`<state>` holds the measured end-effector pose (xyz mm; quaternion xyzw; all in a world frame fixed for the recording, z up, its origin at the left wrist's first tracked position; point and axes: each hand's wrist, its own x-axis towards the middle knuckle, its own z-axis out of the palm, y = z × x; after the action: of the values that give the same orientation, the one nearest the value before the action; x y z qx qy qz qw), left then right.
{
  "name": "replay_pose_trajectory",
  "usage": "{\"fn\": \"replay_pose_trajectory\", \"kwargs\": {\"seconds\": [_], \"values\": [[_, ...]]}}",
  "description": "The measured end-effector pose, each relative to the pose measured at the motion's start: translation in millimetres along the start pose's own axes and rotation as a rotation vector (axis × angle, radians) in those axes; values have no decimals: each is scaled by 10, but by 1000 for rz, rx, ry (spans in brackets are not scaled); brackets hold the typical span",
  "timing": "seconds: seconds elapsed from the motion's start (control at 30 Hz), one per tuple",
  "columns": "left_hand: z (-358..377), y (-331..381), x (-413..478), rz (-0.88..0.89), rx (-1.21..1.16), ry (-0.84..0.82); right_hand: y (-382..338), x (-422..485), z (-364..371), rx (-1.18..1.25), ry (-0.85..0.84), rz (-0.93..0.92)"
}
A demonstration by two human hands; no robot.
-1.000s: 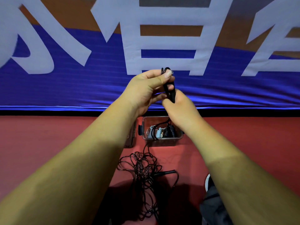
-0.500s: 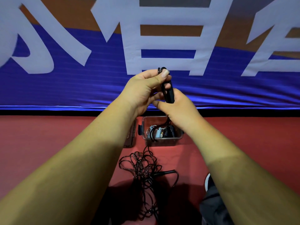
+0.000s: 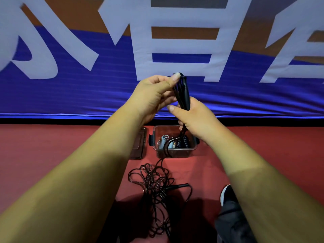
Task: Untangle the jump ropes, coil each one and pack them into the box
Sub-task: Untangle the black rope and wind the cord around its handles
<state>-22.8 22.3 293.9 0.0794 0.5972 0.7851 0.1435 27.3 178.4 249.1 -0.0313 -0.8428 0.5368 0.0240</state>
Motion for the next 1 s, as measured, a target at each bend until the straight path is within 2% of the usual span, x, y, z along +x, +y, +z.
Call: {"fn": "replay_pose_trajectory", "kwargs": {"seconds": [0.07,0.13,0.23,0.3,0.37,0.43,0.53,0.73,1.0], "values": [[-39,-80,56,-48,-59,45,7,5,-9,30,28,5],[-63,-197,89,-170,-12,19,2,10,-28,45,60,19],[-89,-413,4,-404,319,-274,-13,23,-73,38,104,22],[-114,-500,-44,-444,457,-457,-38,22,-103,40,132,23],[-136,-527,-68,-439,472,-564,-65,13,-125,68,160,18],[-148,-504,-103,-487,403,-604,-80,2,-142,86,185,7],[-150,-484,-128,-502,363,-610,-100,-20,-164,50,215,2],[-78,-471,-109,-426,325,-405,-148,-46,-205,35,305,9],[-2,-425,-125,-391,284,-316,-136,-16,-206,305,356,-4]]}}
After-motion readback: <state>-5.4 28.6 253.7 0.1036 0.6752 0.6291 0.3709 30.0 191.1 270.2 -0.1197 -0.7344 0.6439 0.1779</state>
